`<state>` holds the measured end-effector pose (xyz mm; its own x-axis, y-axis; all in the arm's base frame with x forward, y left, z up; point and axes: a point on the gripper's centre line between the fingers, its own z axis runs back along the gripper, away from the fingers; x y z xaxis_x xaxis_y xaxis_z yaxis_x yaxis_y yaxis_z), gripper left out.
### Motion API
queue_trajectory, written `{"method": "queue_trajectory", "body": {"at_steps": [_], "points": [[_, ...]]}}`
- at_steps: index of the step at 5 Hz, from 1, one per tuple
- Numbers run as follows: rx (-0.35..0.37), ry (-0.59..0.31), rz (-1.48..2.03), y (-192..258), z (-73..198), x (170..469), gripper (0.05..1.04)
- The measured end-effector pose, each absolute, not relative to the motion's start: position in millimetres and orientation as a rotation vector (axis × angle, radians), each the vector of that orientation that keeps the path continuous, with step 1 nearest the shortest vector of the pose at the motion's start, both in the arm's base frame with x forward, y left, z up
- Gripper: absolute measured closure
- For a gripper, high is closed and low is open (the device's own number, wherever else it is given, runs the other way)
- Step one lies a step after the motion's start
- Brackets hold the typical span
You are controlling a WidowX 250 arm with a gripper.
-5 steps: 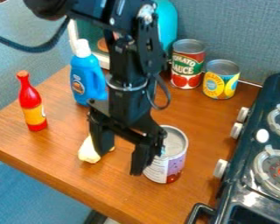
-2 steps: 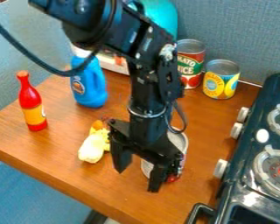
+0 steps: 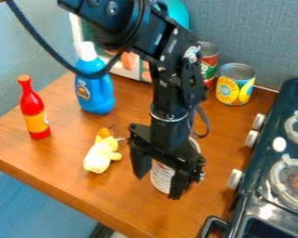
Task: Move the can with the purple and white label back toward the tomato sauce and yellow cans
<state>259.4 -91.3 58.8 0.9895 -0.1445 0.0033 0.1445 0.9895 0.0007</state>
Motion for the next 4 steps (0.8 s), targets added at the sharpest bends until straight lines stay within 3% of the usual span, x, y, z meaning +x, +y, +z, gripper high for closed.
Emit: {"method": "queue_trajectory", "body": {"at_steps": [4], "points": [[0.054,-0.002,-0.066,-104,60,320,0.083]]}}
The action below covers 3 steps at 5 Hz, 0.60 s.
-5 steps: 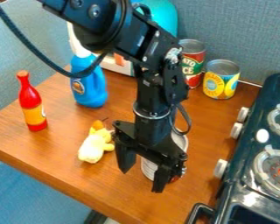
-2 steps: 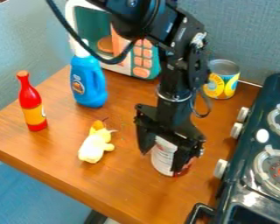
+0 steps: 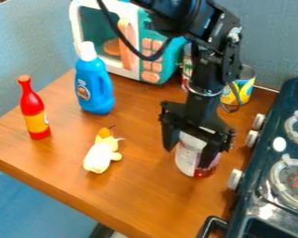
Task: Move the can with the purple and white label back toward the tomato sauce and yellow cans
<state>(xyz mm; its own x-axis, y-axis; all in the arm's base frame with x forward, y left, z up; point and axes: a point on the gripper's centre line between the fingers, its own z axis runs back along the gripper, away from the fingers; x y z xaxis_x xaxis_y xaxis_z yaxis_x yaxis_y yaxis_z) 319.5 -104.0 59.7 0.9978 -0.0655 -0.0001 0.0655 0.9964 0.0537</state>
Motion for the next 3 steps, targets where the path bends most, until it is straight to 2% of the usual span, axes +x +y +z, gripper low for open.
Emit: {"method": "queue_trajectory", "body": {"at_steps": [1,3], "points": [[0.082,-0.004,0.026,-105,62,336,0.083],[0.081,-0.012,0.130,-95,69,358,0.083]]}}
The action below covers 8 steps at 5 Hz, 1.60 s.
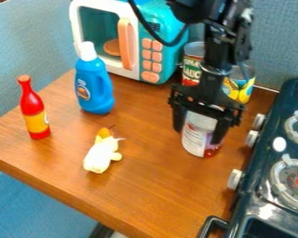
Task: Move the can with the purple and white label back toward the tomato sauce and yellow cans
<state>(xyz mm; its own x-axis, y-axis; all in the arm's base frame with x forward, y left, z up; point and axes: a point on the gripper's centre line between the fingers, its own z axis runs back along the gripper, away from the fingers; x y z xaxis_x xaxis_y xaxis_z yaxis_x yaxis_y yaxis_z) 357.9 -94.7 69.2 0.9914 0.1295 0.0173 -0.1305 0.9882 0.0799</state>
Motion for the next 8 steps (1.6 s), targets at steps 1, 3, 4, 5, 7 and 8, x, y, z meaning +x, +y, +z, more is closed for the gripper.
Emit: {"method": "queue_trajectory", "body": {"at_steps": [1,3,4,5,7,8], "points": [[0.092,-0.035,0.153,-86,79,367,0.083],[0.018,-0.075,0.106,-87,103,361,0.083],[-0.012,-0.064,0.068,-90,117,346,0.083],[-0.024,-0.046,0.049,-83,145,309,0.083],[0.091,-0.025,-0.034,-55,156,252,0.083],[0.095,0.009,-0.017,-11,138,236,0.083]]}}
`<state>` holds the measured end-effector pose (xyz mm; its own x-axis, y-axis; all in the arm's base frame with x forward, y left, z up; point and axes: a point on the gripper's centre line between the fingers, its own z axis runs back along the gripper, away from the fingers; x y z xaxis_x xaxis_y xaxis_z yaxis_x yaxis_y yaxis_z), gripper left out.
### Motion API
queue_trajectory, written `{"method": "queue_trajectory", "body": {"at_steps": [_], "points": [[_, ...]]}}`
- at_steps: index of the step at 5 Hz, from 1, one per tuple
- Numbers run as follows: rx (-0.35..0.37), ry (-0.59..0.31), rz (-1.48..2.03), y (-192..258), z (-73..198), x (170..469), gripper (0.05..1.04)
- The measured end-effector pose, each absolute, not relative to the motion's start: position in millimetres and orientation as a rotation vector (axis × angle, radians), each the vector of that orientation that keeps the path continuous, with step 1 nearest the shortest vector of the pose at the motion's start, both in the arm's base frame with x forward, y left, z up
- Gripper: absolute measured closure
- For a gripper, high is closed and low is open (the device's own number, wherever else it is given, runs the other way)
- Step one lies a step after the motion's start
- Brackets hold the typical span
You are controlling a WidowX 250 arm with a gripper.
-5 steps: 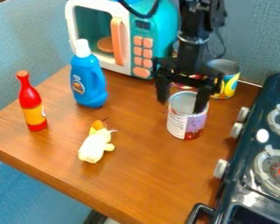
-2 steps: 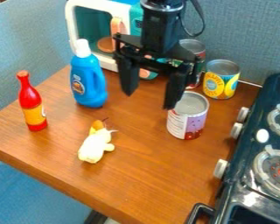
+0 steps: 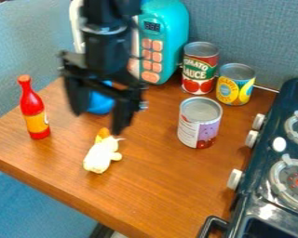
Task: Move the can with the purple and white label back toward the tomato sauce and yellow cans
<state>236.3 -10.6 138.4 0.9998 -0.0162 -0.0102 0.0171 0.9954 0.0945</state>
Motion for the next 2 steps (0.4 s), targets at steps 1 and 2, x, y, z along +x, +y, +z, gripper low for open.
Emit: {"method": "queue_trajectory", "body": {"at_steps": [1,2], "points": [[0.084,0.019,0.008,10,131,233,0.083],[0.051,0.016,-0.010,25,128,232,0.083]]}}
